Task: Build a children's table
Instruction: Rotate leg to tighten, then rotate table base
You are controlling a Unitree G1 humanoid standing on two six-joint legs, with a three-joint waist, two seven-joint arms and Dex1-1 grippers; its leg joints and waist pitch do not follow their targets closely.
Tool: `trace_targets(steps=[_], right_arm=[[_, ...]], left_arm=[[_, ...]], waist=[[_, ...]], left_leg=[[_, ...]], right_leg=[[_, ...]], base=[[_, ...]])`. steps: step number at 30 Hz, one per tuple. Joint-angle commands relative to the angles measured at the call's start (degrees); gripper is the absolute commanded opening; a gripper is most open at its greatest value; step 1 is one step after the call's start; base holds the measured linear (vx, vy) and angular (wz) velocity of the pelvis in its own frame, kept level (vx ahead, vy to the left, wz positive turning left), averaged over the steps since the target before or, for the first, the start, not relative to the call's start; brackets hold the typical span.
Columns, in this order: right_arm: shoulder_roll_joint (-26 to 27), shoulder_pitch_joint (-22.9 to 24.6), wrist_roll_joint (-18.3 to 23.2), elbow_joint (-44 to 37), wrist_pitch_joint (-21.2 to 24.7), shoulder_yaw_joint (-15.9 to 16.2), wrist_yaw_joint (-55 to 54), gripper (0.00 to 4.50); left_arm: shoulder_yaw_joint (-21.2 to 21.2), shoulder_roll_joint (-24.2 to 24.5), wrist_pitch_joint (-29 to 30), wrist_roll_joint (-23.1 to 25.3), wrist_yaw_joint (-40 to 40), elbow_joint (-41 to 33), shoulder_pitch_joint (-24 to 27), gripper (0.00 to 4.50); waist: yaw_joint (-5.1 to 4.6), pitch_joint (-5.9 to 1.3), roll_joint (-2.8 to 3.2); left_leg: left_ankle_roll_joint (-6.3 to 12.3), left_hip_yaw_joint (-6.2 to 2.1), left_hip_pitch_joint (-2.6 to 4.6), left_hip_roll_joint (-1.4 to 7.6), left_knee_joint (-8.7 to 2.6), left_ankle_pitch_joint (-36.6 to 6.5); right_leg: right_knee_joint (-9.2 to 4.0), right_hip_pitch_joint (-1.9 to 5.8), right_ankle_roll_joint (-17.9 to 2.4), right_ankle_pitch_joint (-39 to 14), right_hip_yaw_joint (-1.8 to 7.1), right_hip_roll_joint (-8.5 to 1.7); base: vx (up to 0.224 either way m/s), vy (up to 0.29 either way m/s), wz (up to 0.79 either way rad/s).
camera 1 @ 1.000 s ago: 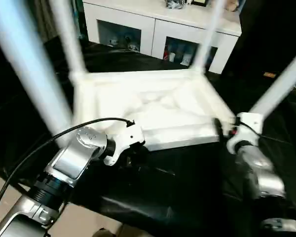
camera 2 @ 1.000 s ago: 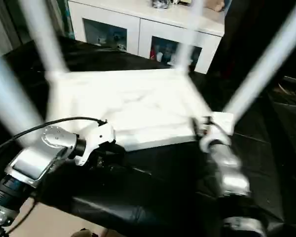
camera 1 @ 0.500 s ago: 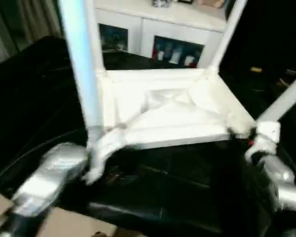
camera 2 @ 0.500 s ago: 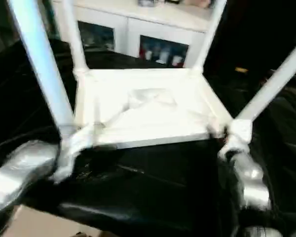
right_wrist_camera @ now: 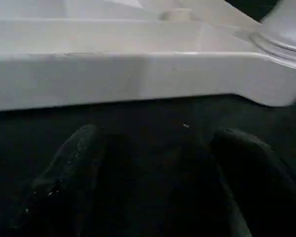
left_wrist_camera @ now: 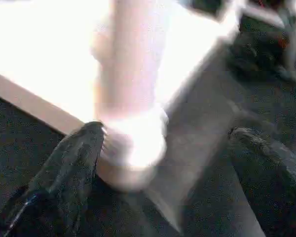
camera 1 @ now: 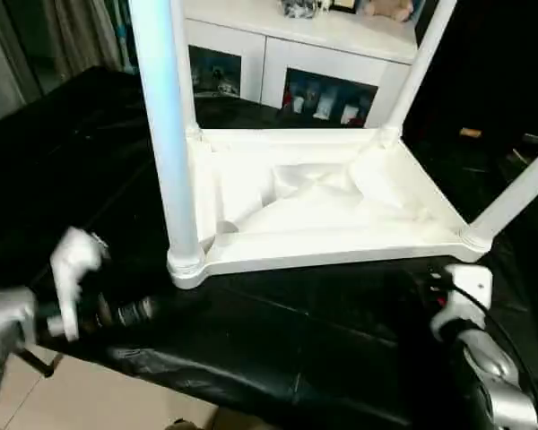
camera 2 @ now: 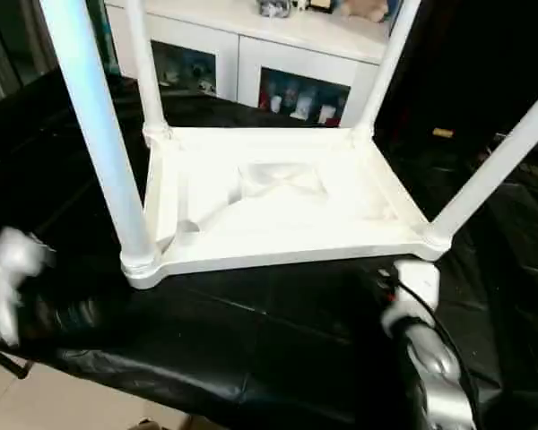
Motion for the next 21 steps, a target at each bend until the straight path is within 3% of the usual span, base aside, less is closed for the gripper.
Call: trace_targets(steps=[1,3,7,12,14,16,17,18,19,21], right_arm=[[-0.02,-0.65,-0.47,0.57,0.81,-0.71,-0.53,3.87],[-0.18,-1.71,-0.54,1.35,0.90,-0.39,0.15,3.87],[-0.44,-3.50,-0.83,2.62,1.20,0.67,1.12,3.87],[-0.71,-5.94,-1.69,4.74,1.53,2.07,2.92,3.87],[-0.75,-6.31,-1.77,5.05,1.49,2.28,3.27,3.87],[-0.89,-7.33,-1.97,5.96,1.41,2.71,4.07,3.87],[-1.07,-8.61,-2.29,7.25,1.26,3.14,4.84,3.87],[-1.15,-9.18,-2.42,7.81,1.21,3.34,5.15,3.87],[-1.20,-9.66,-2.50,8.36,1.12,3.49,5.50,3.87],[-1.25,-10.94,-2.68,9.69,0.75,4.02,6.78,3.87]], left_arm=[[0.21,-1.27,-1.58,-0.32,1.94,1.22,-1.07,4.45],[-0.57,-4.06,-3.11,0.62,4.78,2.49,-3.91,4.45],[-1.91,-8.19,-2.26,-1.50,6.28,3.81,-8.10,4.45],[-4.83,-12.02,0.35,-4.22,4.47,3.56,-10.66,4.45],[-5.42,-12.35,1.09,-4.86,3.91,2.96,-10.68,4.45],[-6.96,-12.26,4.93,-7.62,1.38,0.28,-10.10,4.45],[-8.91,-11.18,10.45,-11.15,-2.16,-3.34,-9.11,4.45],[-9.85,-10.48,13.06,-12.79,-3.77,-5.03,-8.61,4.45],[-10.66,-9.74,15.03,-14.15,-4.91,-6.18,-8.28,4.45],[-12.75,-7.80,18.22,-15.92,-7.24,-8.59,-7.54,4.45]], waist=[[-0.09,-2.92,1.28],[-0.16,-3.13,0.86],[0.04,-3.40,0.81],[0.06,-3.74,0.45],[0.14,-3.73,0.45],[0.06,-3.72,0.38],[0.09,-3.63,0.17],[0.15,-3.57,0.48],[-0.04,-3.54,0.19],[-0.24,-3.41,0.23]], left_leg=[[-1.83,0.05,1.14,0.31,-5.17,-24.07],[-1.43,0.20,1.09,0.28,-4.98,-22.45],[-0.98,0.40,1.29,0.29,-4.65,-19.85],[0.21,0.64,0.88,0.12,-4.19,-13.76],[0.74,0.74,0.95,0.15,-4.09,-13.20],[0.75,0.79,1.02,0.19,-4.10,-13.74],[0.69,0.80,1.08,0.25,-4.15,-14.55],[0.42,0.74,1.15,0.26,-4.26,-14.97],[0.22,0.81,1.14,0.30,-4.22,-15.29],[-0.17,0.74,1.02,0.23,-4.33,-16.52]], right_leg=[[-4.26,1.19,-8.25,-16.04,0.73,-0.82],[-4.07,1.39,-8.52,-13.95,0.76,-0.80],[-3.81,1.46,-9.45,-10.71,0.74,-0.86],[-3.03,2.27,-10.94,-3.81,0.66,-0.74],[-3.04,2.28,-11.38,-3.07,0.66,-0.73],[-3.01,2.27,-11.50,-3.96,0.63,-0.72],[-3.13,2.18,-11.66,-5.63,0.61,-0.77],[-3.14,2.08,-11.82,-6.84,0.57,-0.73],[-3.07,2.01,-11.87,-7.16,0.57,-0.65],[-3.19,2.03,-11.39,-9.26,0.59,-0.65]], base=[[0.000,0.000,0.00],[0.000,0.000,0.00],[0.000,0.000,0.00],[0.000,0.000,0.00],[0.000,0.000,0.00],[0.000,0.000,0.00],[0.000,0.000,0.00],[0.000,0.000,0.00],[0.000,0.000,0.00],[0.000,0.000,0.00]])
